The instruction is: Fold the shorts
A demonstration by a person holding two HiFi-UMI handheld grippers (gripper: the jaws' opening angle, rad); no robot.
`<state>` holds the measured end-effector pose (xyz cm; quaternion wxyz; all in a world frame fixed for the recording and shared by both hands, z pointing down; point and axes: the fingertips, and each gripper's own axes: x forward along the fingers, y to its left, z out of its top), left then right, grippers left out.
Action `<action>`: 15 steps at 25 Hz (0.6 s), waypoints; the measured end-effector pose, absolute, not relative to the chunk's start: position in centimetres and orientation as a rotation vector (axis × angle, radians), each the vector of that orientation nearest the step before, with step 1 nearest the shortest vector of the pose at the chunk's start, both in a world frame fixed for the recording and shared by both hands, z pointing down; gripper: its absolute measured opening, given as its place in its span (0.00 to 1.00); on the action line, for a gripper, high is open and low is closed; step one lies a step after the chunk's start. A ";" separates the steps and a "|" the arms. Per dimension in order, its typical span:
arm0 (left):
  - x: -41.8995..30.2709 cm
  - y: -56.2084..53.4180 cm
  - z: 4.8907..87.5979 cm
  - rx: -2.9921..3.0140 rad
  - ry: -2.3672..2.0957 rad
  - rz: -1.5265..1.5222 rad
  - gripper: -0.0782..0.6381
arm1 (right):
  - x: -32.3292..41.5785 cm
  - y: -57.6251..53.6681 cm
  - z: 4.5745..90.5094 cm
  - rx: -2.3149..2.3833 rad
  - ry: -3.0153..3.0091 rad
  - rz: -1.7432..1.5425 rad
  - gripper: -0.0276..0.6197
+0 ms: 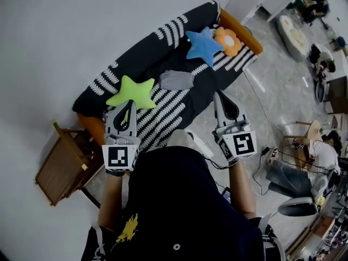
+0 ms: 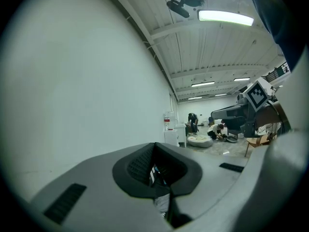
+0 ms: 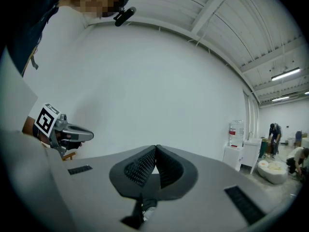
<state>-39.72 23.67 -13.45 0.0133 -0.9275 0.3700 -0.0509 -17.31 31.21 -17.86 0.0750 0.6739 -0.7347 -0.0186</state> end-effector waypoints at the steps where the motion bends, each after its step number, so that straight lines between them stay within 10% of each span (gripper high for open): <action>1: -39.8 23.8 -13.4 -2.889 1.155 -0.156 0.13 | -17.4 31.2 -18.0 2.025 -2.211 -0.057 0.07; 15: -40.6 24.6 -12.6 -2.895 1.204 -0.182 0.13 | -16.8 32.2 -17.2 1.998 -2.185 -0.052 0.06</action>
